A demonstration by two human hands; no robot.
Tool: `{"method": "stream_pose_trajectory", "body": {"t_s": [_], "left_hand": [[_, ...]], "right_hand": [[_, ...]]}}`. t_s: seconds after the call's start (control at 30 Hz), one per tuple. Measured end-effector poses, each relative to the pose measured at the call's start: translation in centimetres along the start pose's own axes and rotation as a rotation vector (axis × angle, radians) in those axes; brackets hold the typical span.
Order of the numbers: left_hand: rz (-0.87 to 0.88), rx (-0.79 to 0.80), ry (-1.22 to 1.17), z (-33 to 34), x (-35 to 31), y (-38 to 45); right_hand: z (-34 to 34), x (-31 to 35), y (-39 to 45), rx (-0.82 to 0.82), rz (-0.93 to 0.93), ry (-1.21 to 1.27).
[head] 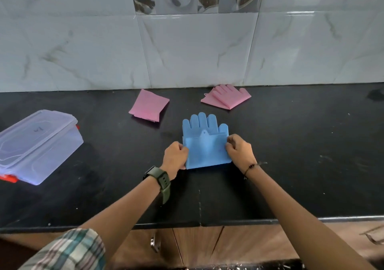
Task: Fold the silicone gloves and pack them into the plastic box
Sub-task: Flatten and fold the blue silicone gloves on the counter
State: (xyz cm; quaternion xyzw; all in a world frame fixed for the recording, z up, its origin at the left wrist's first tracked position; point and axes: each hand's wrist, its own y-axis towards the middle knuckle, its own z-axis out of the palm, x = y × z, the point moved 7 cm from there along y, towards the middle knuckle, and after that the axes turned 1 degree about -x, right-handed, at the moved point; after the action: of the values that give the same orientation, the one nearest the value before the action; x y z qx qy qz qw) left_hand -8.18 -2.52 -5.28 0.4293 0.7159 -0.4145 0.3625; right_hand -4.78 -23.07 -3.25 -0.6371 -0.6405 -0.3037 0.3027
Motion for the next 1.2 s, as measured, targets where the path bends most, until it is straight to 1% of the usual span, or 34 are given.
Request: {"method": "stream_pose_trajectory", "body": {"t_s": [0.03,0.07,0.13,0.17,0.2,0.23,0.27,0.3,0.33,0.37,0.43,0.47,0.53,0.6,0.7,0.8,0.83,0.87,0.97,1.0,1.03,1.13,1.2], "left_hand": [[-0.051,-0.007,-0.011,0.1,0.1,0.4],[-0.059,-0.009,0.041,0.1,0.0,0.6],[0.027,-0.026,0.306,0.3,-0.5,1.0],[0.124,-0.057,0.463,0.3,-1.1,1.0],[0.273,-0.099,0.618,0.4,-1.7,1.0],[0.458,-0.130,0.766,0.6,-2.4,0.8],[0.656,-0.124,0.908,1.1,-2.9,0.4],[0.834,-0.069,1.030,1.7,-3.0,0.2],[0.964,0.015,1.102,1.9,-2.7,0.1],[1.031,0.102,1.140,1.9,-2.2,0.3],[1.073,0.236,1.184,1.6,-1.1,1.1],[1.090,0.274,1.217,1.5,-0.7,1.4],[1.126,0.320,1.251,1.4,-0.1,1.9],[1.202,0.326,1.247,1.3,-0.6,1.7],[1.358,0.250,1.147,1.4,-2.3,0.9],[1.387,0.209,1.027,1.7,-3.3,0.7],[1.353,0.199,0.980,1.8,-3.4,1.0],[1.287,0.192,0.904,1.8,-3.5,1.4],[1.013,0.217,0.622,0.9,-3.6,2.8],[0.982,0.237,0.602,0.7,-3.4,3.0],[0.996,0.272,0.623,0.7,-3.3,3.0],[1.098,0.415,0.767,0.7,-2.3,3.0],[1.117,0.459,0.784,0.5,-1.6,3.3]], "right_hand": [[0.4,0.1,0.7,0.019,0.028,-0.059],[0.7,0.0,1.2,0.034,0.055,-0.120],[1.3,-0.2,1.8,0.072,0.082,-0.265],[1.6,-0.2,1.9,0.096,0.076,-0.351],[1.7,-0.1,2.0,0.112,0.055,-0.430],[1.7,-0.1,2.0,0.114,0.025,-0.494],[1.6,0.0,2.0,0.109,-0.011,-0.539],[1.3,0.0,2.0,0.099,-0.058,-0.578],[0.9,0.1,1.9,0.083,-0.129,-0.633],[0.5,0.2,1.6,0.069,-0.236,-0.715],[0.2,0.8,0.5,0.045,-0.542,-0.900],[0.2,1.1,-0.2,0.039,-0.687,-0.962],[0.1,0.8,-1.0,0.051,-0.871,-1.037],[0.3,0.5,-1.0,0.112,-0.927,-1.065],[0.5,0.8,-0.5,0.168,-0.947,-1.021],[0.5,0.9,-0.2,0.182,-0.915,-0.936],[0.4,0.9,-0.2,0.184,-0.895,-0.887],[0.3,0.8,-0.1,0.179,-0.879,-0.832],[0.1,0.6,0.1,0.147,-0.844,-0.690],[0.2,0.6,0.1,0.141,-0.832,-0.665],[0.3,0.7,0.2,0.137,-0.821,-0.657],[0.5,1.2,0.6,0.107,-0.800,-0.630],[0.4,1.3,1.0,0.080,-0.743,-0.502]]}}
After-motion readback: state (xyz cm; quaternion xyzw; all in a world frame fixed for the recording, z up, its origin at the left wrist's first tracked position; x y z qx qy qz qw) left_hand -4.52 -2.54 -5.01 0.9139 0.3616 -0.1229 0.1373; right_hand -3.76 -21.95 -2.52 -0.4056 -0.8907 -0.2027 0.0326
